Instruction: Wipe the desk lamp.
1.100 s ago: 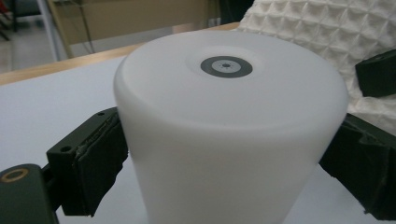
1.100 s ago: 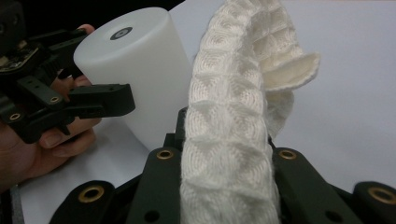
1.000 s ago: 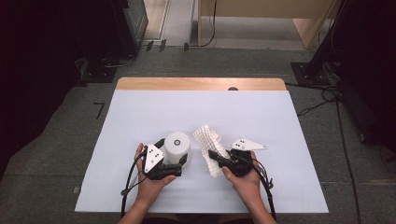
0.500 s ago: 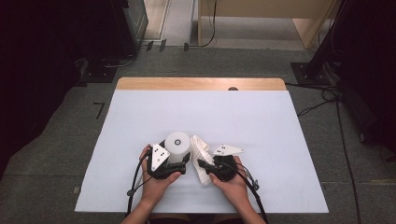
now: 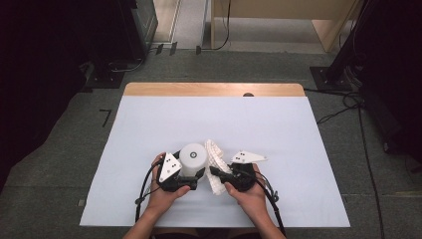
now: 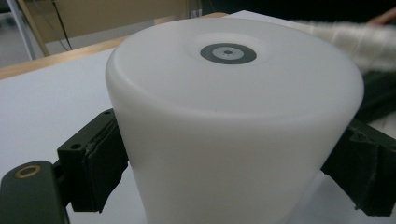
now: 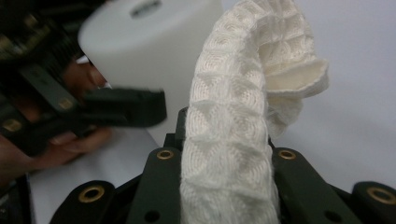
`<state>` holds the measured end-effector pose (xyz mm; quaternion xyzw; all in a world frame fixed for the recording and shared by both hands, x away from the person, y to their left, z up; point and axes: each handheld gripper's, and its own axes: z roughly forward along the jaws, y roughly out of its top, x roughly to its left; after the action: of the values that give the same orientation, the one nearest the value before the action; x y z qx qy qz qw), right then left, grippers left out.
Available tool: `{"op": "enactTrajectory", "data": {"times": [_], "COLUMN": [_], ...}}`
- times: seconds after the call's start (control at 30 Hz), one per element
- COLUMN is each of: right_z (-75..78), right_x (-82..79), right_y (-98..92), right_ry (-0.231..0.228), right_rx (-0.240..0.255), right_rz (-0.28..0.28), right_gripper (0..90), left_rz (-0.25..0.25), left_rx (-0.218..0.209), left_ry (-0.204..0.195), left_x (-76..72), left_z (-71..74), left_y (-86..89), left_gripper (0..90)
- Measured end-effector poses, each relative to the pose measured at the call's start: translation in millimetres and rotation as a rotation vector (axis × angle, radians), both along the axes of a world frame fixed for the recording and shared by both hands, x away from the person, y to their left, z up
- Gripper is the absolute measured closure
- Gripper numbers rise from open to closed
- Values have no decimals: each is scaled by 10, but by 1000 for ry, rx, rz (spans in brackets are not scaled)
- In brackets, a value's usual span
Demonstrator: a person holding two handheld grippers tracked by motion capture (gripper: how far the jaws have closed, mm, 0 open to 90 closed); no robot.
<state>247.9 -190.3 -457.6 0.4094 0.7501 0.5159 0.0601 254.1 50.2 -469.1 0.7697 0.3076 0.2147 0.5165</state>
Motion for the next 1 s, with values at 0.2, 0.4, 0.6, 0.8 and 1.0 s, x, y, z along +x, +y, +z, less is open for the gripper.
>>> {"op": "enactTrajectory", "data": {"times": [0.2, 0.4, 0.6, 0.8, 1.0], "right_z": [290, 203, 35, 173, 335], "right_x": [-106, -101, -69, -92, -146], "right_y": [-80, -39, 66, -31, -90], "right_ry": [-71, -37, 19, -27, -78], "right_rx": [50, 36, 6, 44, 73], "right_rz": [-10, -1, 12, -17, -27], "right_gripper": [743, 743, 744, 745, 745], "left_rz": [-31, -35, -37, -57, -62], "left_rx": [-12, -105, -99, -59, -31], "left_ry": [-14, 2, 0, 3, 7], "left_x": [-23, -5, -6, -12, -13], "left_z": [59, 143, 147, 86, 49], "left_y": [-21, 93, 116, 33, -17], "left_gripper": [88, 88, 88, 88, 88]}}
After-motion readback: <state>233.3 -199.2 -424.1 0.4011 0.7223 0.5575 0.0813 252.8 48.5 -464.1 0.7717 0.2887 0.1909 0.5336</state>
